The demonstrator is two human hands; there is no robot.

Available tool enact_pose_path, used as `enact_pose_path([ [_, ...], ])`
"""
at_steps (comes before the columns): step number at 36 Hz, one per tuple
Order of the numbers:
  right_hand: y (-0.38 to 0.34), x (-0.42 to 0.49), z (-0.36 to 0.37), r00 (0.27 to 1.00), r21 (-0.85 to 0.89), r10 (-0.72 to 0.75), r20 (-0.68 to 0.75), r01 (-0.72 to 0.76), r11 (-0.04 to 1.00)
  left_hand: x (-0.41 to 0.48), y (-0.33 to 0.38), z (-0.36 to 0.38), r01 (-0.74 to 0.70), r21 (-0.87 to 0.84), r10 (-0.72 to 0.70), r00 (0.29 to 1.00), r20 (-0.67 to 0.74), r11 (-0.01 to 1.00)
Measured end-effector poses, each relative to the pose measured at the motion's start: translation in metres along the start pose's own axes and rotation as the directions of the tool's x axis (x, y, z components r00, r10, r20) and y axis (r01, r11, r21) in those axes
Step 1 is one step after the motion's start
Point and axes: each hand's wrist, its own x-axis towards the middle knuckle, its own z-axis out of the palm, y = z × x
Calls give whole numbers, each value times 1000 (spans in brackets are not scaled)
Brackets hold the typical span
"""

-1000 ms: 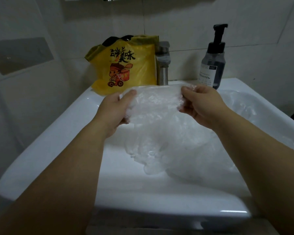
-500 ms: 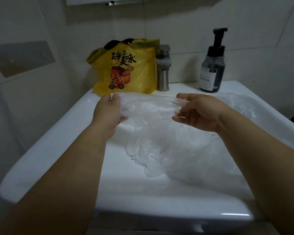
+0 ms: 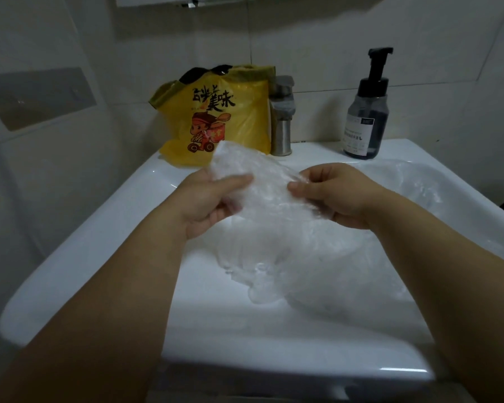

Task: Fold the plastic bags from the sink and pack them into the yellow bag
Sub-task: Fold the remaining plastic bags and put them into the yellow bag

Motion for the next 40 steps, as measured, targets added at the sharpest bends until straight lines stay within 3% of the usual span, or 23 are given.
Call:
enact_pose_path([
  [2, 0, 0, -1, 999, 17, -16, -46, 17, 1000, 0, -1, 0, -4, -3, 4, 1000, 9, 1000],
  [5, -1, -1, -3, 996, 99, -14, -91, 23, 995, 1, 4, -7, -37, -152, 46, 997, 56, 988],
  [9, -5, -5, -5, 999, 242, 22, 35, -29, 970, -1, 9, -6, -90, -299, 106, 994, 37, 950],
  [11, -7, -7, 0, 995, 232, 37, 93, -57, 971, -3, 12, -4, -132, -388, 138, 990, -12, 912],
  [15, -10, -7, 13, 1000, 323, -13, 23, 5, 946, -7, 11, 0, -129, -562, 146, 989, -14, 817],
  [18, -6, -5, 25, 999, 363, -33, -34, 43, 931, -10, -4, 17, 91, -293, -26, 976, 217, 952],
  [21, 3, -5, 35, 998, 233, -69, -7, 69, 970, -12, -19, 42, 121, -15, -109, 934, 341, 993],
  [27, 7, -4, 46, 995, 127, -98, -12, 99, 987, 0, -20, 47, 42, -185, -16, 990, 137, 982],
  [31, 6, -4, 43, 999, 97, -32, 42, 28, 995, 3, -10, 34, 13, -266, 7, 997, 72, 964],
  [35, 5, -7, 35, 993, 38, 40, 113, -44, 998, 5, 5, 16, -78, -422, 43, 995, -92, 903],
  [40, -1, -11, 27, 991, 3, 43, 124, -44, 999, 2, 9, -3, -91, -470, 45, 993, -109, 878],
])
